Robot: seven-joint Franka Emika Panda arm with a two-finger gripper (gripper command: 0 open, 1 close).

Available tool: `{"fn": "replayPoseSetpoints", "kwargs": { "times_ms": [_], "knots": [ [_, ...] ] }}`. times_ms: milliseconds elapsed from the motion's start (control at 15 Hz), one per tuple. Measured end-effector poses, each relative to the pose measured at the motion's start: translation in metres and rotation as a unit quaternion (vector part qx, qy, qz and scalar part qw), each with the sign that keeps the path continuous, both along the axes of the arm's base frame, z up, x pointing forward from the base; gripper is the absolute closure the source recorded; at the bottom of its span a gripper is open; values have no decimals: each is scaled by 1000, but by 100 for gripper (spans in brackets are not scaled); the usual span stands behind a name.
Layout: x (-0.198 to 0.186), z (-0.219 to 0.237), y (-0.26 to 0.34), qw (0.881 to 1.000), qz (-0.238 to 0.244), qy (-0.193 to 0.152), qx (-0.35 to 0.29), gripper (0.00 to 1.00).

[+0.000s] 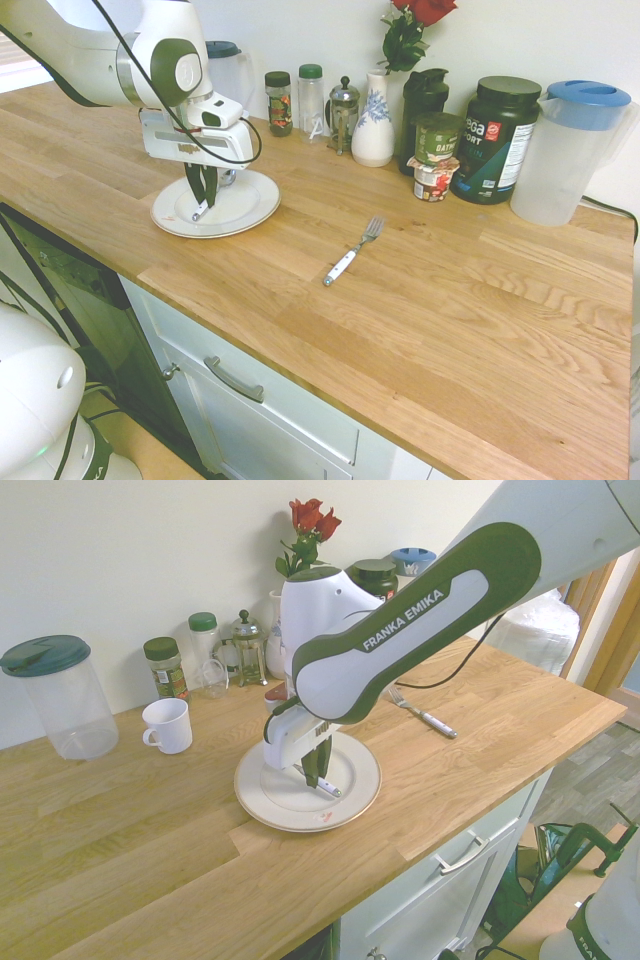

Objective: Put the spoon into the plate

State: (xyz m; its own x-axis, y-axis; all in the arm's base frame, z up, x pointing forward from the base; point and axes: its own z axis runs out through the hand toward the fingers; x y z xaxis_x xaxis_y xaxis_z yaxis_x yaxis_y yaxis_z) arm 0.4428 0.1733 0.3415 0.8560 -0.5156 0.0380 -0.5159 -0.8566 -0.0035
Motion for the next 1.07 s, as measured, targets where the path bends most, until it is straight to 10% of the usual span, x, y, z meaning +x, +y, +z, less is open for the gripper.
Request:
{"fn": "replayPoseSetpoints", "kwargs": {
  "times_ms": [733,1067],
  "knots": [
    [2,4,-1,1000,-3,-8,-8,0],
    [2,87,-44,997,-75,10,-28,0]
  ]
}}
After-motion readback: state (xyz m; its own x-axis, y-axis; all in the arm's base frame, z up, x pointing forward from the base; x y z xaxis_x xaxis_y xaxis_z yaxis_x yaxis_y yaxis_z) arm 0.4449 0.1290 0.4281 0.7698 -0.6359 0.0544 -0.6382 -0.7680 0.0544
